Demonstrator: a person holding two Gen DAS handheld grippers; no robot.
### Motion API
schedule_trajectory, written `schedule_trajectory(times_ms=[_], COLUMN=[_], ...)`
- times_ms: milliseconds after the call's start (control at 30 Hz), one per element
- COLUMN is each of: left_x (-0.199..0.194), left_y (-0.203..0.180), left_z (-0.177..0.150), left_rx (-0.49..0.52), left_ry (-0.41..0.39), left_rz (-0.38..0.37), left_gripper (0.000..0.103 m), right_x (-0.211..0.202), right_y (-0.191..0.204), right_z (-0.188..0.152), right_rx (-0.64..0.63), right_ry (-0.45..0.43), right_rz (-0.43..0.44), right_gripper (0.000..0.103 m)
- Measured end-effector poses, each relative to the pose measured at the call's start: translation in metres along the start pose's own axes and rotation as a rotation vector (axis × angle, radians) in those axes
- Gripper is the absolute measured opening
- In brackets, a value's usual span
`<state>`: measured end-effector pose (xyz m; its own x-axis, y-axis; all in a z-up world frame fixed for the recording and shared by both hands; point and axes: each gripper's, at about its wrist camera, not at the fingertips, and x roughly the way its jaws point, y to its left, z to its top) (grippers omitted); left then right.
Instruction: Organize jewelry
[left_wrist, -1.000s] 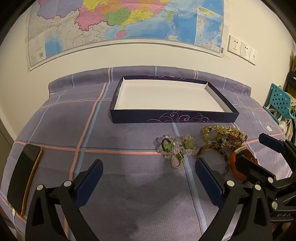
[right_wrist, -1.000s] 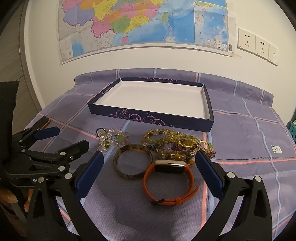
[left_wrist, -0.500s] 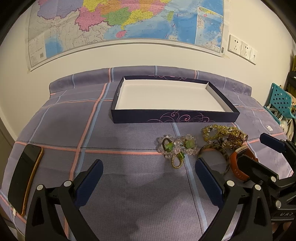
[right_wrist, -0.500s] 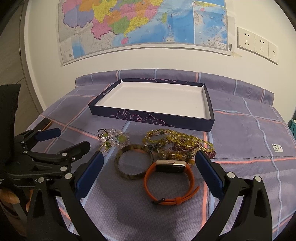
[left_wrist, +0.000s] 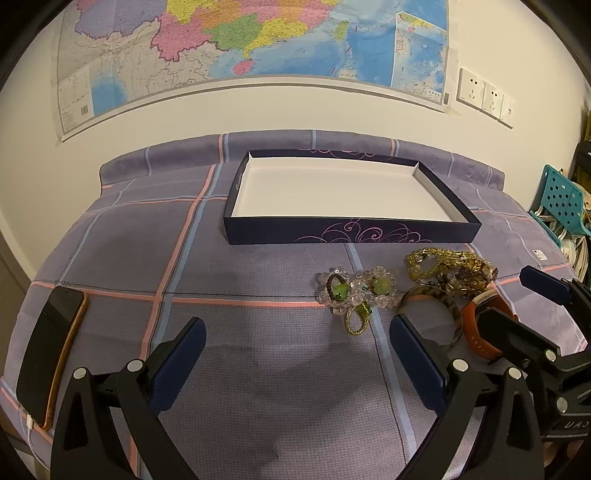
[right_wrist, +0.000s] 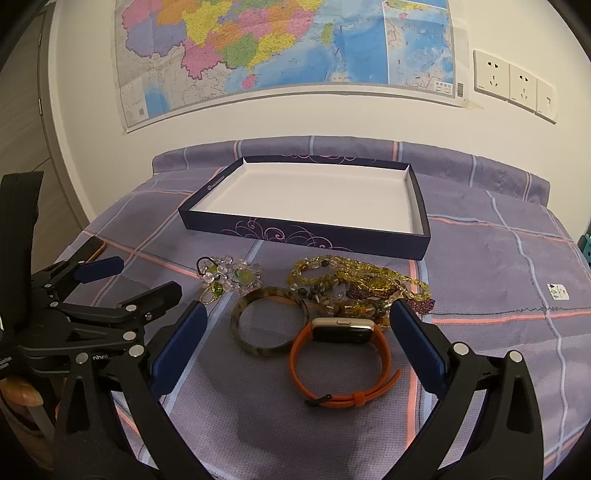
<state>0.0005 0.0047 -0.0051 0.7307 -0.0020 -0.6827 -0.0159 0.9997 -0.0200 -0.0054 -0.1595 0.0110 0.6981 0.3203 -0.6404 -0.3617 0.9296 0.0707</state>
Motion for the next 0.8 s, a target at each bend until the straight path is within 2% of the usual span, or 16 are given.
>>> schedule_trajectory(times_ms=[800], left_x=[0.0006], left_y=[-0.0014], left_z=[0.0028], left_rx=[0.014], left_ry=[-0.011], left_rz=[0.007], left_gripper=[0.096], right_x=[-0.0001], right_y=[-0.0050], right_z=[0.0007], right_rx=[0.021], right_ry=[0.011], right_rz=[0.024], right_gripper=[0.097])
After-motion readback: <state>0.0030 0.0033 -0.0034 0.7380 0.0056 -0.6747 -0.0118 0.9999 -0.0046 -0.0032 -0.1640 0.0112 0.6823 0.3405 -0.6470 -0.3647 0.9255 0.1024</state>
